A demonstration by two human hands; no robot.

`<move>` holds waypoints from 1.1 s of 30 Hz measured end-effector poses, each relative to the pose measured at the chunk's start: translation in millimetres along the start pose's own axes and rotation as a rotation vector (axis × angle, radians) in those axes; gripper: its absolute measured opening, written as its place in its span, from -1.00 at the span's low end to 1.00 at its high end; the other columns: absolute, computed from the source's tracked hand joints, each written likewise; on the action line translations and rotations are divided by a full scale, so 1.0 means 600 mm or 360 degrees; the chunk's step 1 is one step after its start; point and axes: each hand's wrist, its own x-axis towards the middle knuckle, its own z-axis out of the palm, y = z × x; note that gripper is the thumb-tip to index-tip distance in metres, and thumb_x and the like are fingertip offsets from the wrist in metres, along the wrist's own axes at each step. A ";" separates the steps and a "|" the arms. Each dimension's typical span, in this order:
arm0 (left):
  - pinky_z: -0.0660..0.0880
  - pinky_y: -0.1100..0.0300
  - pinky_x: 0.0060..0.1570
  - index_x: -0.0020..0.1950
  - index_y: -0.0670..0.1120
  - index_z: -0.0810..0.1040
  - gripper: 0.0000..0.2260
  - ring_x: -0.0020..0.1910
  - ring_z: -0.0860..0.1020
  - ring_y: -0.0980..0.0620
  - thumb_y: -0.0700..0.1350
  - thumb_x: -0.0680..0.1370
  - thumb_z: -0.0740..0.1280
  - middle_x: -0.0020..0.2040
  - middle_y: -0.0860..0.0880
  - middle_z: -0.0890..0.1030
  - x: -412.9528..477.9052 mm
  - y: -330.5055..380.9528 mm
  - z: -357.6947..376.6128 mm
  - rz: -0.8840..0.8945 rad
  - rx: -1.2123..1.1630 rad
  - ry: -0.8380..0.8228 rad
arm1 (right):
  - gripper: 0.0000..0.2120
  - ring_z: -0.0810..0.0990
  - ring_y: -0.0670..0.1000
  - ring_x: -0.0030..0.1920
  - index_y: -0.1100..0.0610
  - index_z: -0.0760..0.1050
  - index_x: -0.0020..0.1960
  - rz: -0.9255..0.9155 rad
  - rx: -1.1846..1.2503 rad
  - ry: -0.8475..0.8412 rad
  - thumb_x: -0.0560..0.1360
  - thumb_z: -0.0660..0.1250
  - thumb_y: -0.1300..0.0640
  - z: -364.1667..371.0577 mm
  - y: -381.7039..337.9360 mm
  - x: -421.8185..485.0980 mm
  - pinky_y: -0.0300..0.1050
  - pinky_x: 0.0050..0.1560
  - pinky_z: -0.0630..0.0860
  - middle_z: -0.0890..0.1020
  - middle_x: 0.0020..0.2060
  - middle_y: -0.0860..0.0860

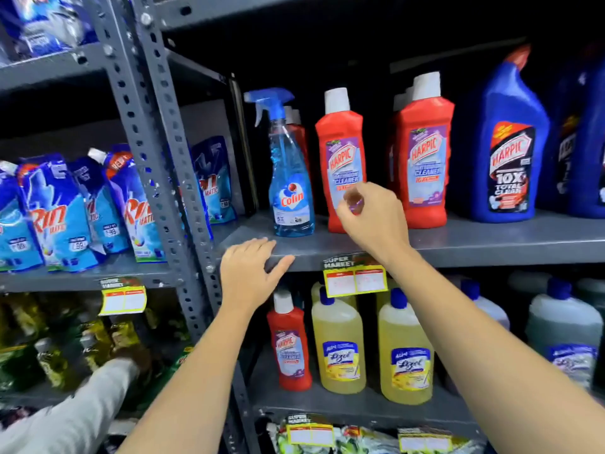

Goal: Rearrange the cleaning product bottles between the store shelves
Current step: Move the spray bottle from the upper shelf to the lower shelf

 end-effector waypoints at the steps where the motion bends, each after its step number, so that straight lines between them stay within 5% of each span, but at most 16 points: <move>1: 0.49 0.00 0.10 0.06 -0.13 0.66 -0.48 0.11 0.63 -0.08 0.28 0.51 0.18 0.05 -0.11 0.70 0.001 -0.002 0.001 0.0021 -0.0012 0.0016 | -0.81 0.64 0.14 -0.09 0.15 0.61 -0.05 0.0027 0.0019 -0.0003 0.45 0.31 0.06 0.014 -0.017 0.014 -0.03 -0.07 0.53 0.69 -0.15 0.05; 5: 0.50 0.02 0.01 0.02 -0.12 0.67 -0.49 0.06 0.65 -0.06 0.29 0.49 0.21 0.01 -0.09 0.71 0.003 -0.011 0.008 0.0079 -0.0016 0.0070 | -0.60 0.59 0.22 0.08 0.25 0.51 0.17 0.0099 -0.0094 -0.0164 0.49 0.34 -0.02 0.076 -0.064 0.066 0.01 0.02 0.50 0.65 0.04 0.17; 9: 0.49 0.05 -0.07 -0.01 -0.11 0.68 -0.46 0.00 0.66 -0.05 0.32 0.50 0.17 -0.04 -0.07 0.72 0.006 -0.014 0.018 0.0069 0.0025 0.0137 | -0.49 0.59 0.26 0.10 0.28 0.41 0.15 0.0185 -0.0245 -0.0190 0.47 0.39 -0.12 0.131 -0.088 0.098 0.01 -0.11 0.43 0.61 0.06 0.22; 14: 0.46 0.06 -0.11 -0.01 -0.09 0.67 -0.45 -0.03 0.65 -0.02 0.35 0.50 0.16 -0.04 -0.04 0.72 0.006 -0.019 0.029 0.0069 0.0071 0.0197 | -0.21 0.57 0.23 0.18 0.29 0.30 0.31 0.0351 -0.0114 -0.0264 0.39 0.45 -0.26 0.170 -0.101 0.107 0.06 0.04 0.49 0.55 0.19 0.21; 23: 0.40 0.05 -0.08 0.01 -0.09 0.65 -0.45 -0.04 0.62 -0.05 0.34 0.53 0.13 -0.07 -0.02 0.70 0.000 -0.017 0.039 0.0056 0.0004 0.0327 | -0.42 0.59 0.19 0.10 0.27 0.38 0.19 0.0357 -0.0047 -0.0255 0.41 0.51 -0.08 0.163 -0.088 0.106 -0.03 -0.08 0.41 0.60 0.11 0.17; 28: 0.39 0.02 -0.04 0.04 -0.11 0.63 -0.46 -0.01 0.59 -0.09 0.31 0.54 0.13 -0.02 -0.05 0.68 -0.004 -0.014 0.038 0.0045 -0.0032 0.0306 | -0.45 0.61 0.14 0.06 0.22 0.43 0.16 0.0278 0.0112 -0.0220 0.35 0.56 -0.04 0.139 -0.092 0.083 0.07 0.07 0.53 0.63 0.06 0.10; 31: 0.30 -0.05 0.21 0.15 -0.09 0.55 -0.53 0.21 0.50 -0.12 0.25 0.57 0.14 0.20 -0.10 0.59 -0.016 -0.007 0.040 0.0015 -0.0080 0.0293 | -0.49 0.61 -0.02 0.00 0.14 0.47 0.14 0.0223 0.0354 -0.0120 0.31 0.58 -0.01 0.097 -0.095 0.059 -0.10 0.08 0.52 0.62 -0.04 -0.07; 33: 0.05 -0.11 0.42 0.32 -0.04 0.42 -0.58 0.44 0.28 -0.14 0.19 0.60 0.14 0.42 -0.15 0.37 -0.044 0.006 0.048 -0.0134 -0.0052 0.0349 | -0.54 0.59 -0.17 -0.09 0.07 0.49 0.09 0.0168 0.0479 -0.0042 0.29 0.59 -0.02 0.055 -0.097 0.036 -0.32 -0.01 0.47 0.59 -0.12 -0.18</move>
